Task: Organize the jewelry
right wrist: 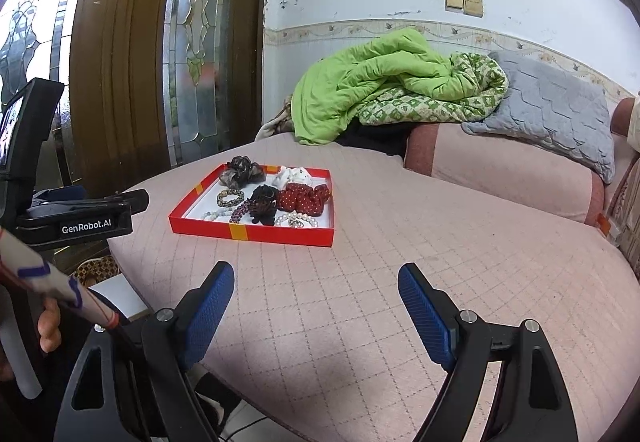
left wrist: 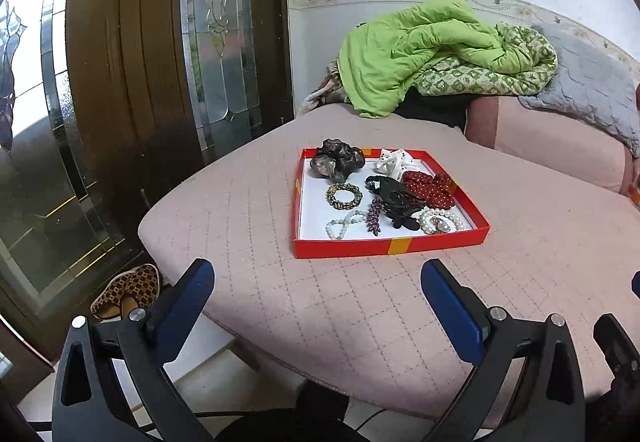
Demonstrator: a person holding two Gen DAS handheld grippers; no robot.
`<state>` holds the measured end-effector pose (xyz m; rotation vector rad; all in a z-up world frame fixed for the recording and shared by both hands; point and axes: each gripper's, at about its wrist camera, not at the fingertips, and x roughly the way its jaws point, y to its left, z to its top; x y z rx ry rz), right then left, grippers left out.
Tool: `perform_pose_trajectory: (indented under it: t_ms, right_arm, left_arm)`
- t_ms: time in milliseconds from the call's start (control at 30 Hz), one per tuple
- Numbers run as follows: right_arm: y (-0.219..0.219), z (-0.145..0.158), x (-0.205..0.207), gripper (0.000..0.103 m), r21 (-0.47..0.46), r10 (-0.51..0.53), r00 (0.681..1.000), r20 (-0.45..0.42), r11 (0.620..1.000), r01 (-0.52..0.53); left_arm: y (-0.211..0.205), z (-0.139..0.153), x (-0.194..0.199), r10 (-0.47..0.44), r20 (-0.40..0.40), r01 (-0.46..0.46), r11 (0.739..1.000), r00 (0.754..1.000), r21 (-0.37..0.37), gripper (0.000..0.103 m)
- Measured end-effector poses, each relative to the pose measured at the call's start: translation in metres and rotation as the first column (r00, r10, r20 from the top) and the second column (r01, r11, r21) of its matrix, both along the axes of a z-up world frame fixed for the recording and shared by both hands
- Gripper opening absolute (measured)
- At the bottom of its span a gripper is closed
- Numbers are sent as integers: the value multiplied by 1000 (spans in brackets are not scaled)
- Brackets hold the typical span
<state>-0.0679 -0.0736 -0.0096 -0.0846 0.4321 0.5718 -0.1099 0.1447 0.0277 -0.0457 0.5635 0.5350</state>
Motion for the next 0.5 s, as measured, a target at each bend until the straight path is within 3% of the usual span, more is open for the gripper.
perform_pose_trajectory:
  t_ms: [500]
  right_arm:
    - [5, -4, 0, 88, -15, 3, 1000, -19, 1000, -3]
  left_arm:
    - [0, 0, 4, -2, -15, 2, 1000, 1000, 4, 103]
